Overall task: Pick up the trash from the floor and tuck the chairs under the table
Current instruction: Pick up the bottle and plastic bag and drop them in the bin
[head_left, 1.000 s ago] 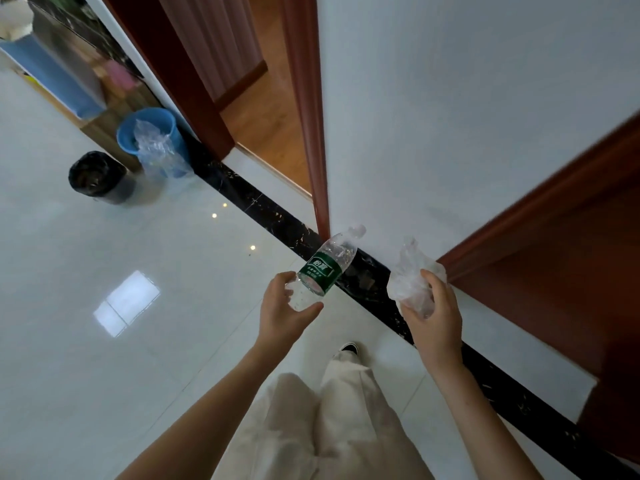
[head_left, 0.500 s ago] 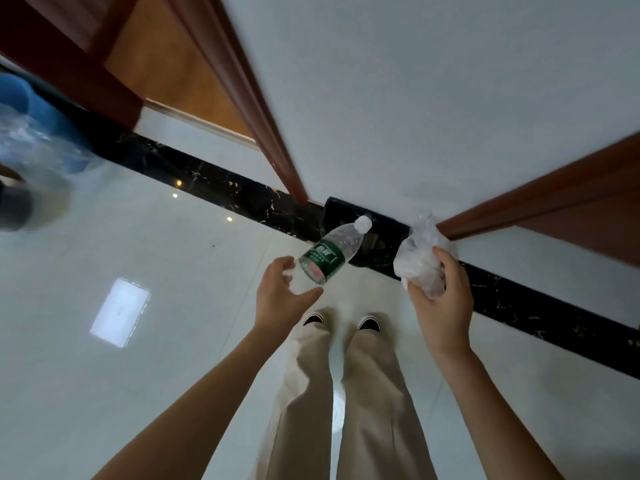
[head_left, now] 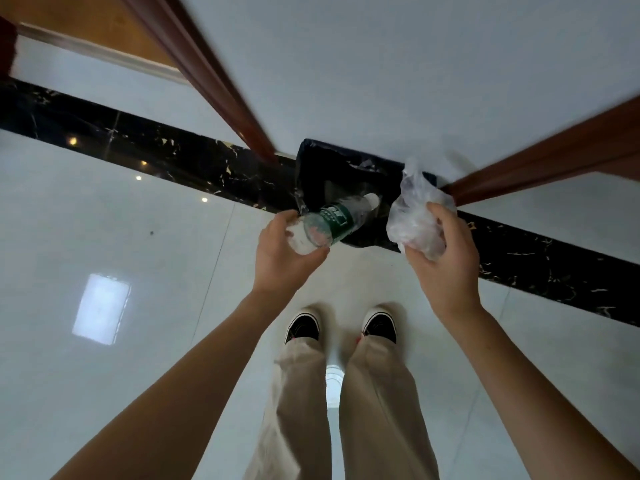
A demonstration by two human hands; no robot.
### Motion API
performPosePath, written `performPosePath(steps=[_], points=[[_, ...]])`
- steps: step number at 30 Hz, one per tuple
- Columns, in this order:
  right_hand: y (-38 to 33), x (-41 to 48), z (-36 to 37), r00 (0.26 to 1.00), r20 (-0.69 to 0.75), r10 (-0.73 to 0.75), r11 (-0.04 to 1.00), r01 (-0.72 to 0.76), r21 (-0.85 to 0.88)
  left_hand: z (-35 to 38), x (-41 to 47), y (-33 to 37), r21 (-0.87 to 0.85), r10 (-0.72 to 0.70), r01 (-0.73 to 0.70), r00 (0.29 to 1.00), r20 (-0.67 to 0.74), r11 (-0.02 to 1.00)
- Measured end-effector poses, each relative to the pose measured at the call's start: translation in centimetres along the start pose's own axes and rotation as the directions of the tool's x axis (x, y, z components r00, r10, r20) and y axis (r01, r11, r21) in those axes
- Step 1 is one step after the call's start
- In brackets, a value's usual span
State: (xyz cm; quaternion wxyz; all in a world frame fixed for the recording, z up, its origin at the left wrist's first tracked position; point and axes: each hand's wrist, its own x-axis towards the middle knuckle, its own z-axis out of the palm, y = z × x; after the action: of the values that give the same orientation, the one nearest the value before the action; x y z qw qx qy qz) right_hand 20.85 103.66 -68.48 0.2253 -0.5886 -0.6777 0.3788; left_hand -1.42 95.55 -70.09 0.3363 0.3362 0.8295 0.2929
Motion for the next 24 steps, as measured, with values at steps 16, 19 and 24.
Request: performPosePath(steps=[16,19,24], points=[[1.7,2.6,1.5,1.0,0.008,0.019,1.0,-0.019,-0.008,5.1,6.5,1.0,0.02,0.143,-0.146,0.984,0.106,0.989],[1.6,3.3,1.8,1.0,0.011,0.006,1.0,-0.006,-0.001,5.1,6.8,0.7,0.048,0.153,-0.161,0.978,0.144,0.986],[1.1,3.9,2.0,1.0,0.019,-0.016,1.0,0.017,-0.012,3.2,6.3,-0.1,0.166,0.21,-0.224,0.973,0.095,0.96]])
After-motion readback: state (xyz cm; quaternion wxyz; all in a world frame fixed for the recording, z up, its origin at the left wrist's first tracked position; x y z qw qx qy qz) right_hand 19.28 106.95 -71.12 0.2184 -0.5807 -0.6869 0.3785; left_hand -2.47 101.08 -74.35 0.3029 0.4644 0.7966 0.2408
